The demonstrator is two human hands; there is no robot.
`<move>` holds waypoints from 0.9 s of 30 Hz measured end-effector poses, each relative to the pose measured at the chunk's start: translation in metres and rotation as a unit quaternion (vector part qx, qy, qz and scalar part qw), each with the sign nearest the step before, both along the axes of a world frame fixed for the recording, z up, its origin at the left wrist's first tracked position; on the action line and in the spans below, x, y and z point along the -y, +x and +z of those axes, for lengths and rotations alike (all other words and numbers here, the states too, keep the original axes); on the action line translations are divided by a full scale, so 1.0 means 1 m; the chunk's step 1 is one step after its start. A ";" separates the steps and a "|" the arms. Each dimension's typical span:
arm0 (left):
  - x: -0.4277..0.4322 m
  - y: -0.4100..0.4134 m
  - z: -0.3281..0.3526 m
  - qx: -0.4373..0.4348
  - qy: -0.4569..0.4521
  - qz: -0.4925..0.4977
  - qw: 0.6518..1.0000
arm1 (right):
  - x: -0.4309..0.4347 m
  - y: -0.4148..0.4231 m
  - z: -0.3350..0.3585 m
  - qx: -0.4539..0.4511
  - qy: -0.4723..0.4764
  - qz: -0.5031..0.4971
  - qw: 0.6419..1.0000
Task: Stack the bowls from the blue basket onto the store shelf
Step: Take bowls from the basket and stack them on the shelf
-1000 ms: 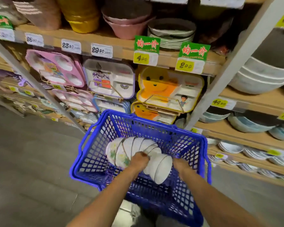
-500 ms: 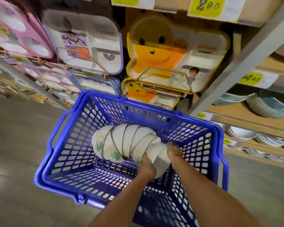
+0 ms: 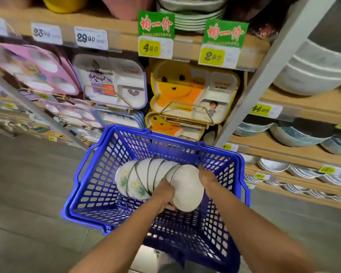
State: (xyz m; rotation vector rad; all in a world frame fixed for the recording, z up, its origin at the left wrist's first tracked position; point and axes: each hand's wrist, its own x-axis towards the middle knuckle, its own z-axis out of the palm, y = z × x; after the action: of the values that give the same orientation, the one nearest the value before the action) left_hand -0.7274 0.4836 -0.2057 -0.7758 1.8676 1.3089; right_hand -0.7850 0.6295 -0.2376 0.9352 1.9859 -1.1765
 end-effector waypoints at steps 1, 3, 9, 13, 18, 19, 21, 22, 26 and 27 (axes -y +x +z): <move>0.004 -0.002 0.014 -0.006 0.010 0.008 1.000 | -0.001 -0.002 0.013 -0.020 -0.014 -0.008 1.000; 0.012 -0.007 0.041 -0.024 0.033 0.027 0.999 | -0.002 -0.003 0.037 -0.055 -0.045 -0.021 0.997; 0.033 -0.017 0.122 -0.064 0.065 0.014 0.996 | -0.006 0.002 0.117 -0.153 -0.151 -0.062 0.975; 0.046 -0.022 0.177 -0.078 0.115 -0.007 0.990 | -0.007 0.011 0.166 -0.220 -0.249 -0.057 0.942; 0.056 -0.027 0.243 -0.089 0.162 -0.030 0.982 | -0.006 0.017 0.226 -0.284 -0.419 -0.104 0.856; 0.055 -0.028 0.257 -0.104 0.167 -0.031 0.980 | -0.006 0.016 0.239 -0.296 -0.429 -0.119 0.845; 0.053 -0.030 0.280 -0.152 0.163 -0.032 0.974 | -0.007 0.014 0.265 -0.312 -0.419 -0.152 0.839; 0.049 -0.030 0.290 -0.184 0.150 -0.038 0.971 | -0.008 0.012 0.278 -0.320 -0.406 -0.166 0.840; 0.024 -0.023 0.314 -0.315 0.106 -0.029 0.943 | -0.015 0.009 0.327 -0.352 -0.396 -0.214 0.821; 0.015 -0.021 0.317 -0.344 0.104 -0.007 0.933 | -0.019 0.008 0.337 -0.359 -0.400 -0.222 0.813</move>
State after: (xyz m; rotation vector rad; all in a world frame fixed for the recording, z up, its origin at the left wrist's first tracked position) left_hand -0.7482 0.4682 0.1116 -0.1863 2.1869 1.8981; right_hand -0.7765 0.6481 0.0995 0.5184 1.4522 -2.6643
